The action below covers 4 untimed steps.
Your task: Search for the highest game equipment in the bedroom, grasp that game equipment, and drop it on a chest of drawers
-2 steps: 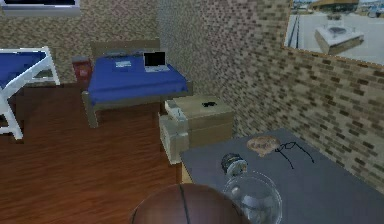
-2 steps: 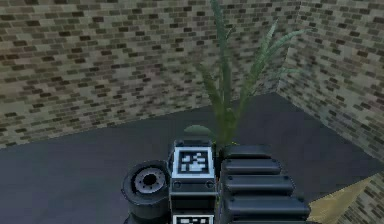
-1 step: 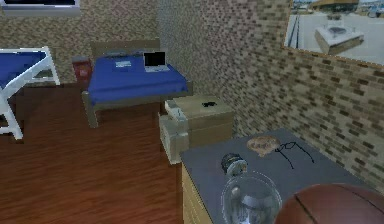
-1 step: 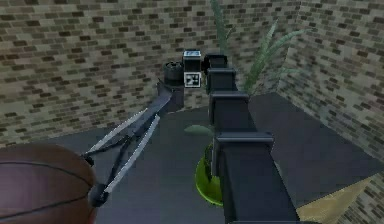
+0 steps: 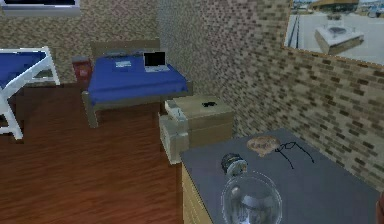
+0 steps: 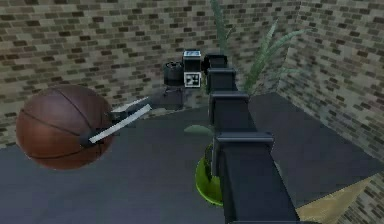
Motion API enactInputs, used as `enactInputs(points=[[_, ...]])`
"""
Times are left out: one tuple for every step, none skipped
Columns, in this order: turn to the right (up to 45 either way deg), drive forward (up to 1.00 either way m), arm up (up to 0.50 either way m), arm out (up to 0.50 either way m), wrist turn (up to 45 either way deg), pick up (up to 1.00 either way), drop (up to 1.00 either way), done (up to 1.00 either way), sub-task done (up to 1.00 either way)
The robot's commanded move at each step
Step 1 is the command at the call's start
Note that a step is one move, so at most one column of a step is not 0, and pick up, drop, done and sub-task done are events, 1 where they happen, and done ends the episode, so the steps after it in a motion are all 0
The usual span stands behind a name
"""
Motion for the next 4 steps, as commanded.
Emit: enactInputs(points=[[0.0,0.00,0.00,0.00,45.0,0.00,0.00,0.00,0.00],[0.0,0.00,0.00,0.00,30.0,0.00,0.00,0.00,0.00],[0.0,0.00,-0.04,0.00,0.0,0.00,0.00,0.00,0.00],[0.0,0.00,-0.32,0.00,0.0,0.00,0.00,0.00,0.00]])
